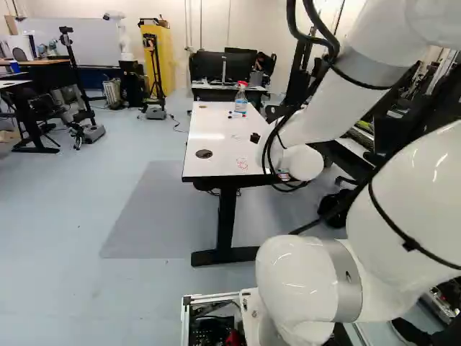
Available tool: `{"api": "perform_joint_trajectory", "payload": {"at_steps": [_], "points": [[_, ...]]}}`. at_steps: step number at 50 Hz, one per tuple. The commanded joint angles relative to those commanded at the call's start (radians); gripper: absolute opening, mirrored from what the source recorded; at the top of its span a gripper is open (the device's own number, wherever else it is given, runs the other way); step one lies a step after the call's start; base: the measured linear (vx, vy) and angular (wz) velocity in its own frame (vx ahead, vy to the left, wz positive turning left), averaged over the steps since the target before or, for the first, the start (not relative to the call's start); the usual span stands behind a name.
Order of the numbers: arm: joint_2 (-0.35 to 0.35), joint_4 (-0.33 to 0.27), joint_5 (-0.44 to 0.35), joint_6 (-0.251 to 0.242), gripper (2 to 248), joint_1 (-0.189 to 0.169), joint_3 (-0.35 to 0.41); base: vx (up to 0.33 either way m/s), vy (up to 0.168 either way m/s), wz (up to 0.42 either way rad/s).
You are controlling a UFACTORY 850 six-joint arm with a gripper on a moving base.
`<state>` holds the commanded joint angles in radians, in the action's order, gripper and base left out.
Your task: Clean the table with the green towel
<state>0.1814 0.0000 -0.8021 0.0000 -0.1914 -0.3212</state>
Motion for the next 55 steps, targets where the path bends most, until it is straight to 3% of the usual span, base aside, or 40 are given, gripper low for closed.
{"api": "perform_joint_trajectory", "payload": {"at_steps": [23, 55], "points": [[-0.070, 0.000, 0.138, 0.000, 247, -0.045, -0.121, 0.000, 0.000, 0.000], [-0.156, 0.000, 0.440, 0.000, 247, -0.099, -0.282, 0.000, 0.000, 0.000]]}}
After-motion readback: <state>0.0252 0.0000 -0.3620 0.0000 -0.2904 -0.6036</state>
